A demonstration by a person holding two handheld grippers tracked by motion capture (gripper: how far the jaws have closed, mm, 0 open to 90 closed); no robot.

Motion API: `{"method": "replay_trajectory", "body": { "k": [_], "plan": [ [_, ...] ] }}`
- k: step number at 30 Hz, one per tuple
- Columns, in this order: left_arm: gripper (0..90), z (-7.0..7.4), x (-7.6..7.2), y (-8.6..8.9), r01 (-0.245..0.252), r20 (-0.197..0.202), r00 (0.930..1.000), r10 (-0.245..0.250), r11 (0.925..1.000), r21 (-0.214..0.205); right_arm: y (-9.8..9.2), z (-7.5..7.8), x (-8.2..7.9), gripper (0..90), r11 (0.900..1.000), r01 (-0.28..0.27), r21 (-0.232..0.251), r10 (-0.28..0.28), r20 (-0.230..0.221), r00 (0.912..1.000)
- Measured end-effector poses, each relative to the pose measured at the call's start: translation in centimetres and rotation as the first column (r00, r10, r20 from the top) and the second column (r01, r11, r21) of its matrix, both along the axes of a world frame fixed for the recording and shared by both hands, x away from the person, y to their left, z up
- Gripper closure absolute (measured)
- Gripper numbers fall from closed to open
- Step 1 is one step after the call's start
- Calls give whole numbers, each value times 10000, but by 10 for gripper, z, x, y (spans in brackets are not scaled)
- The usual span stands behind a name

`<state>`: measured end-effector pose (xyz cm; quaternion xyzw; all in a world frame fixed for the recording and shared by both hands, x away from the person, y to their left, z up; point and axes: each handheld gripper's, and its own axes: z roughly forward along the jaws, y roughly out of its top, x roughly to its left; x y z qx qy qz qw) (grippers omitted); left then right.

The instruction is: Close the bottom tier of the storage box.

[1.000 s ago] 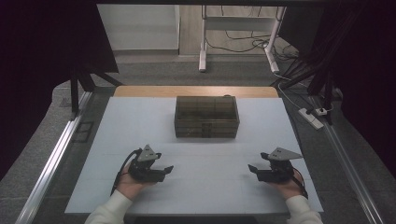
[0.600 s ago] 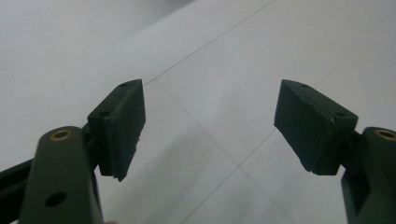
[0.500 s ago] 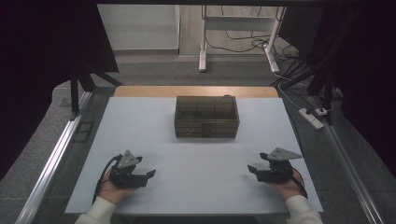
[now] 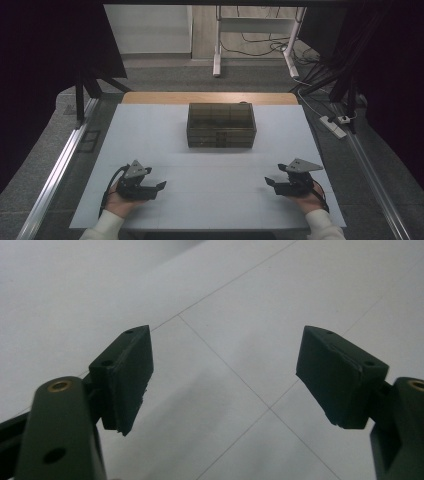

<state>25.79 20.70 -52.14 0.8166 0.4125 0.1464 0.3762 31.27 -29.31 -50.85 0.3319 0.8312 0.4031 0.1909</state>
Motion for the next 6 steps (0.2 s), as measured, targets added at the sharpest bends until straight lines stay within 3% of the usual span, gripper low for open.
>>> {"method": "replay_trajectory", "body": {
  "k": [6],
  "plan": [
    [216, 0, 0, 1, -33, 7, 10000, 33, 10000, -60, 1, 1, -1, 264, 9999, -74, -131, 74, -16, 10000]
  ]
}}
